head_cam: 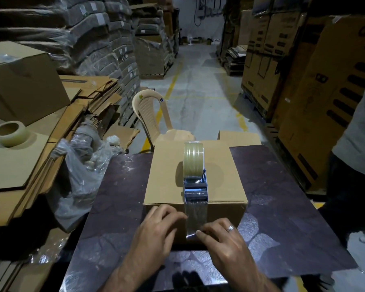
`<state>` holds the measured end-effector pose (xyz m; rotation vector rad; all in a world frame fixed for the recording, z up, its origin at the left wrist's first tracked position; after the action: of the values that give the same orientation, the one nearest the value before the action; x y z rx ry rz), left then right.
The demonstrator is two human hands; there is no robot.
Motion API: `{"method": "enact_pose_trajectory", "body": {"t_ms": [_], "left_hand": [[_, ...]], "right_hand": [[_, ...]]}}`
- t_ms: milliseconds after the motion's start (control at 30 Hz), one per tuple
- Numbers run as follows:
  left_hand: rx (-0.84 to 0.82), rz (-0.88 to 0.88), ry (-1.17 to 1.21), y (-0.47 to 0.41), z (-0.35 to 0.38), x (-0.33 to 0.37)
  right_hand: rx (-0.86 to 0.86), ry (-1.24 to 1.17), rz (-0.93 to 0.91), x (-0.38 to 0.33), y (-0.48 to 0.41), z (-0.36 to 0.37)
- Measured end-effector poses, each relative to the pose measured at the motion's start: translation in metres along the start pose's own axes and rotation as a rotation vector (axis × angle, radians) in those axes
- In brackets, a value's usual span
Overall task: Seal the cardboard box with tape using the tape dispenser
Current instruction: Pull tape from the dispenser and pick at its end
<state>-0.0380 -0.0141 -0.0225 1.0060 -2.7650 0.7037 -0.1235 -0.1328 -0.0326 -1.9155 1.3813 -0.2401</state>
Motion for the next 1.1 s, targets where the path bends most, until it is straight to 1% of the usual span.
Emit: {"method": "enact_pose_trajectory", "body": {"t_ms": [67, 200, 300, 633, 733, 833, 967, 1033, 1100], "left_hand": [[0.017, 0.043, -0.025, 0.002, 0.003, 0.006], [0.096, 0.076, 0.015, 0.001, 0.001, 0.011], [0.086, 0.11, -0.04, -0.001, 0.003, 0.014], [0.123, 0.087, -0.002, -0.004, 0.007, 0.012], [0.14, 0.094, 0.032, -0.005, 0.005, 0.014], [0.156, 0.101, 0.07, -0.005, 0.003, 0.016], [0.16, 0.063, 0.112, 0.0, 0.005, 0.013], [0.157, 0.028, 0.138, 0.001, 0.005, 0.009], [0.162, 0.022, 0.152, 0.002, 0.005, 0.008]], "right_hand": [[0.007, -0.007, 0.005, -0.001, 0.0, -0.002], [0.021, -0.024, 0.024, -0.002, 0.001, -0.006], [0.001, -0.02, 0.042, -0.002, 0.001, -0.005], [-0.044, -0.019, 0.071, -0.002, 0.002, -0.006], [-0.006, -0.037, 0.088, 0.0, 0.006, -0.008], [0.072, -0.08, 0.101, -0.001, 0.008, -0.014], [0.191, -0.215, 0.198, 0.006, 0.01, -0.024], [0.212, -0.266, 0.264, 0.015, 0.011, -0.027], [0.175, -0.277, 0.282, 0.022, 0.009, -0.026]]}}
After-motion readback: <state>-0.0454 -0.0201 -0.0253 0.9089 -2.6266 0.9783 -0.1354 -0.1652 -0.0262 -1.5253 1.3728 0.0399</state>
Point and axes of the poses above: each hand's wrist, its own y-axis away from the middle knuckle, its own z-axis out of the palm, x = y × z, the point moved 8 cm from there along -y, towards the middle knuckle, and after that the axes turned 9 degrees about -y, right-handed, at the moved point
